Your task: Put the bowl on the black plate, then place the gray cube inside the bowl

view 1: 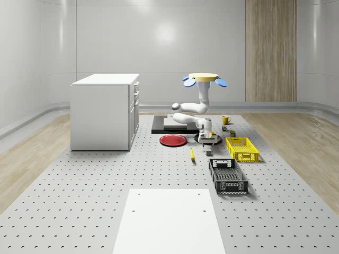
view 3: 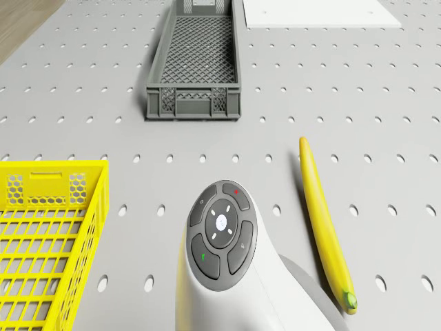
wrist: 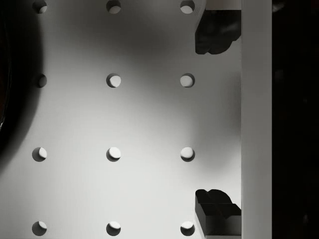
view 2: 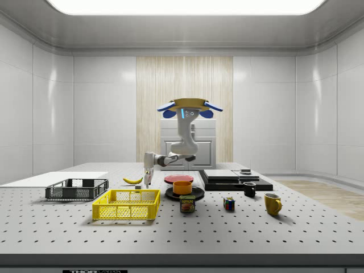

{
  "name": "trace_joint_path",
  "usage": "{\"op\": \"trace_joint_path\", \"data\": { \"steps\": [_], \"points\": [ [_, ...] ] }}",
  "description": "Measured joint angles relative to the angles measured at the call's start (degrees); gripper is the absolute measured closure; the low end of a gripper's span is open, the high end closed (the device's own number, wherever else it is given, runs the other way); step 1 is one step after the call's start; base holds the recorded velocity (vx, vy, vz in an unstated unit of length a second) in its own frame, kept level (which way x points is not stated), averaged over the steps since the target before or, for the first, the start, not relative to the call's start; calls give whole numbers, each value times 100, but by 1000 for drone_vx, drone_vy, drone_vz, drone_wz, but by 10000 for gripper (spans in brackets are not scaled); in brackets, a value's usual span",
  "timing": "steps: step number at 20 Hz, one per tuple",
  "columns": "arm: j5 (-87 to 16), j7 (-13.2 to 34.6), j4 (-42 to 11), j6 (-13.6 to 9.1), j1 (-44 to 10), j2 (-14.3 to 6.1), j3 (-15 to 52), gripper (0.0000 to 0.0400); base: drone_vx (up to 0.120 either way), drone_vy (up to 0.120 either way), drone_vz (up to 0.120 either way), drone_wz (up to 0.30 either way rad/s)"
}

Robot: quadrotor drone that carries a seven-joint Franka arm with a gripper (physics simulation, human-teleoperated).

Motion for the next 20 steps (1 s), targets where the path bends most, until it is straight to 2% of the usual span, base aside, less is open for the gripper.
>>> {"op": "trace_joint_path", "data": {
  "steps": [13,20],
  "points": [
    [-8,-6,-1,-16,8,17,-3,0,120,-9,0,0],
    [-222,-15,89,80,-34,23,-229,0,11,0,0,0]
  ]
}}
